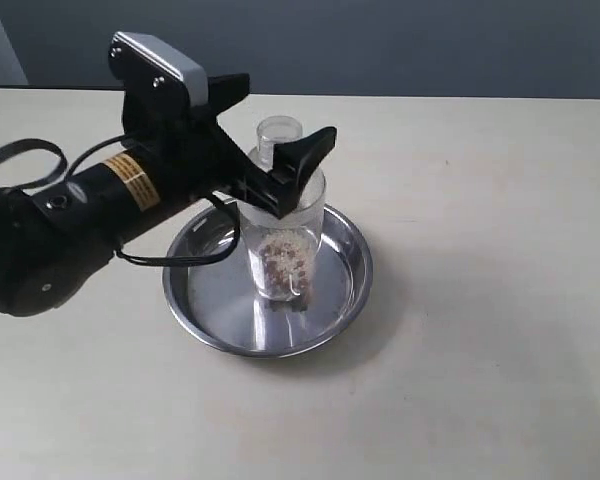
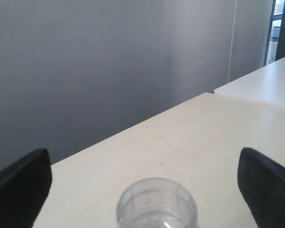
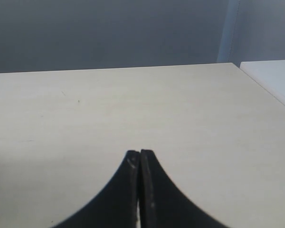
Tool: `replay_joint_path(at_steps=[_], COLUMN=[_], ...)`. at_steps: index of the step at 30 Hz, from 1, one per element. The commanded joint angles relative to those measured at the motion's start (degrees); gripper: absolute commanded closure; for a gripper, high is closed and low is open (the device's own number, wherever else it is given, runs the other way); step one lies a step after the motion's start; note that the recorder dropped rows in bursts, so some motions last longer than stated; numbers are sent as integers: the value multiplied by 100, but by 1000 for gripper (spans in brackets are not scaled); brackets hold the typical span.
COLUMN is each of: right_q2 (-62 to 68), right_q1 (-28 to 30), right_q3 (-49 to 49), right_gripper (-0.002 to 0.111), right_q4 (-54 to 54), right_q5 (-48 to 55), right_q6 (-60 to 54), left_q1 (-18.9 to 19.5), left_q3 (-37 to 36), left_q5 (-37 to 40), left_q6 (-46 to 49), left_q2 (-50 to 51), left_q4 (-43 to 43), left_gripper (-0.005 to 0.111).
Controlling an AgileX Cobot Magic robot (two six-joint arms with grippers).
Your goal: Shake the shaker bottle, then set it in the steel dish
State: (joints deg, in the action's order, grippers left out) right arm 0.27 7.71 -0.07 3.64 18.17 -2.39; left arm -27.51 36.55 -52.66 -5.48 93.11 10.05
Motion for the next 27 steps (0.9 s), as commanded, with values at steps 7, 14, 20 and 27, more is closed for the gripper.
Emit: replay_joint_path(at_steps=[7,14,20,27], right_q2=[-27,-27,-27,-27], right_q1=[20,20,20,20], right_q3=[7,7,7,7], right_gripper=[109,109,109,109], right_q4=[-14,-14,-14,-14], right_q5=[-68,-68,-68,-68], right_q6=[-11,-11,-11,-11], left_q1=[-3,-3,-3,-3], left_q3=[-78,-988,-1862,-2311], left_q5=[3068,3499,3411,3522], left_q6=[315,1665,3110,3767], left_q2=[-2234,-3858,-5140,-5858], left_q4=[-363,-1940,-4353,-4457], left_gripper=[77,106,106,106])
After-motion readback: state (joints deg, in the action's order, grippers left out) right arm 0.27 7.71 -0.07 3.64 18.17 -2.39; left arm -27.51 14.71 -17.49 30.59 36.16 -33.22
